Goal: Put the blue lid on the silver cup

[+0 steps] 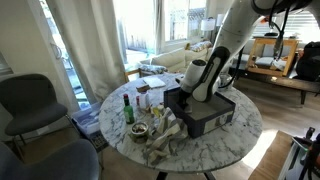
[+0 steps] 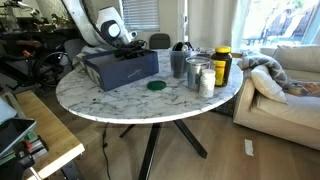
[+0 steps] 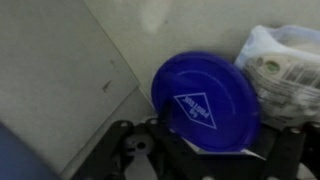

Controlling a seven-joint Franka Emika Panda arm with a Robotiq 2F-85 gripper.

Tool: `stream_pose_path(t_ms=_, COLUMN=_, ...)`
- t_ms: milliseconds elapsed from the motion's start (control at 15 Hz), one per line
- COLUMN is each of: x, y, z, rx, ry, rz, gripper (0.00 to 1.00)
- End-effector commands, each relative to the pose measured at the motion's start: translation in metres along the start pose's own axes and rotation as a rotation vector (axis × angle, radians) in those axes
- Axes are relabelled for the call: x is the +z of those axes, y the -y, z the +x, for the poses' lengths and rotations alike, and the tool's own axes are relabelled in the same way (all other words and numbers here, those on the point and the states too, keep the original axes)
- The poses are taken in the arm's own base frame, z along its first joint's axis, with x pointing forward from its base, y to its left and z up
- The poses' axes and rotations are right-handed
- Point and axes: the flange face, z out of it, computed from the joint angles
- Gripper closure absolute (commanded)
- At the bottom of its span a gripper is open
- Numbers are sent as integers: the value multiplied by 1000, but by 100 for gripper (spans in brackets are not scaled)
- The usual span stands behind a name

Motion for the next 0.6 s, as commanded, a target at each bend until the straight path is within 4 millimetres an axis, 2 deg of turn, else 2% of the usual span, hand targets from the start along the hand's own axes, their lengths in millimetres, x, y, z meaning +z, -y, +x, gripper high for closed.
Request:
stream_pose_path(t_ms=0, x=10, y=-1, z=1, rx=-6, ry=13, rz=-10, gripper=79)
stream_pose_path(t_ms=133, x=-4, y=0, z=6, rx=1, ry=9, rz=-25, gripper=95)
stream_pose_path(t_ms=200, x=-13, y=2, z=9, rx=16, ry=8, rz=-31, gripper=99)
stream_pose_path(t_ms=533, x=-51, y=12, z=23, rx=89, ry=3, rz=-54, gripper=100)
